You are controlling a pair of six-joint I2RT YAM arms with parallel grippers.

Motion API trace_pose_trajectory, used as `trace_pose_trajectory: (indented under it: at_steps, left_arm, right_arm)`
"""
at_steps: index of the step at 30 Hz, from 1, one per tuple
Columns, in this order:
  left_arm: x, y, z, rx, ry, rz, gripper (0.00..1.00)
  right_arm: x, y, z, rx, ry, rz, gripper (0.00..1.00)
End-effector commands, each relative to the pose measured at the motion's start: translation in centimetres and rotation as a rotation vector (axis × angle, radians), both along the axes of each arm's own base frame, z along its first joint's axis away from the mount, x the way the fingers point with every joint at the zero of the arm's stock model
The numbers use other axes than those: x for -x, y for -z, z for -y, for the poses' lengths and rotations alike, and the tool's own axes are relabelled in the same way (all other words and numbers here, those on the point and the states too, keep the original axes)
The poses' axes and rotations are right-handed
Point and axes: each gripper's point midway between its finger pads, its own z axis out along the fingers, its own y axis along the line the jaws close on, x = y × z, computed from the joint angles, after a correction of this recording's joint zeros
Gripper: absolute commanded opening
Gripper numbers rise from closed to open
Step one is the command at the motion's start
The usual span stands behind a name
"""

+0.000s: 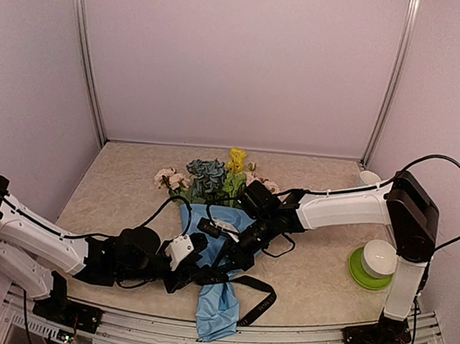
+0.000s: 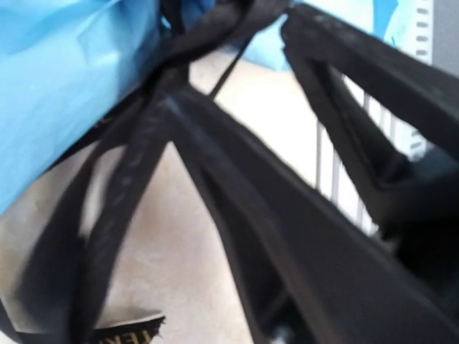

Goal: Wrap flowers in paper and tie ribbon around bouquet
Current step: Cross the half-tied ribbon at the center of the board.

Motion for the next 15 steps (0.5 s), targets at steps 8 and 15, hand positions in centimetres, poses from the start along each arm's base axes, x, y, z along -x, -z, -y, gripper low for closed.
trace_pose_trajectory:
  at_steps: [8,15]
  left_arm:
    - [1.7,2.3,-0.8,-0.155,0.153,0.024,0.53]
    - [1.2,2.1,-1.4,-0.135,0.121,0.054,0.47]
  right_arm:
    - [0.9,-1.2,-0.7,-0.043,-0.057,-0.029,0.00]
    - [1.2,-0.1,-1.0,-0.031,-0.085,-0.060,0.08]
